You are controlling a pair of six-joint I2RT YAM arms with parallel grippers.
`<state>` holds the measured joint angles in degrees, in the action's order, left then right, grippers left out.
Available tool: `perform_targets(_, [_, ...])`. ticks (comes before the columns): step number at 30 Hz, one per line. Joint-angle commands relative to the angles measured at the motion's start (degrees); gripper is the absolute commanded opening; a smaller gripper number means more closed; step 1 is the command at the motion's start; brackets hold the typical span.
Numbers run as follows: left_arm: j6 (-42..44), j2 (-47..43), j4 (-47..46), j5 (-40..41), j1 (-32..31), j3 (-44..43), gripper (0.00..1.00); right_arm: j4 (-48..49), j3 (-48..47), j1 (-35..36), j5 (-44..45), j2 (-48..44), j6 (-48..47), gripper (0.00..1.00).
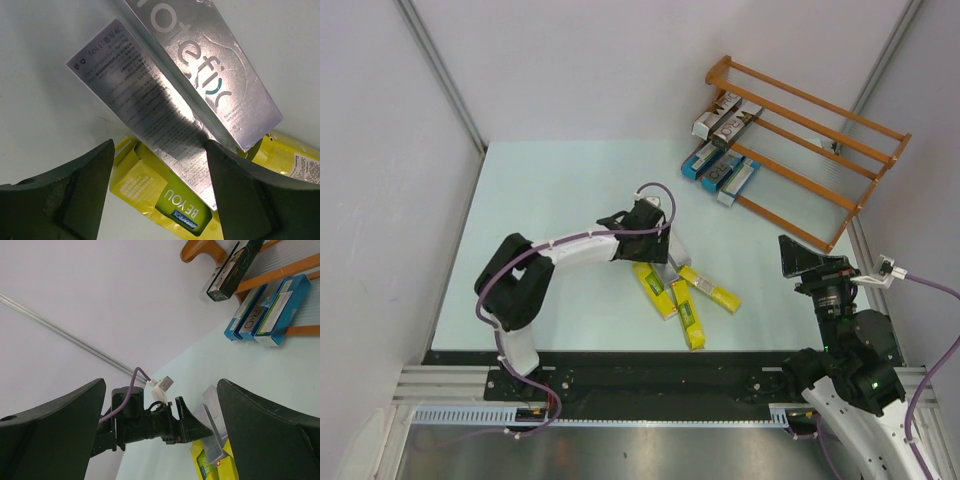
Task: Place and organize the toothpastes onto the shelf
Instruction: Pick up the toothpaste from the center of the board.
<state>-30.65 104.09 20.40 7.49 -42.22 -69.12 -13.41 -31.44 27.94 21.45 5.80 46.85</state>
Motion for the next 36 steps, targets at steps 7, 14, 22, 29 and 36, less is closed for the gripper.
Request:
perform_targets(7, [-0.8, 5.6, 0.8, -1.2, -0.4, -6.5, 0.81, 0.0, -1.3, 0.1, 2.0, -1.6, -1.0, 1.00])
perform_targets(14, [-0.2, 10.6, 1.7, -2.2, -0.5, -9.9, 0.80, -0.1, -1.3, 0.1, 2.3, -1.8, -1.2, 1.00])
perform_targets(22, [1.7, 13.9, 3.9, -2.6, -0.5, -14.9, 0.65, -0.3, -1.3, 0.1, 2.7, -1.8, -1.4, 1.00])
perform_targets(29, [3.0, 11.9, 5.2, -1.3, -0.6, -15.6, 0.54, 0.0, -1.3, 0.1, 2.6, -1.1, -1.3, 1.00])
perform_targets(36, [4.2, 7.6, 5.7, -0.9, -0.4, -15.3, 0.54, 0.2, -1.3, 0.1, 2.1, -1.1, -1.1, 1.00])
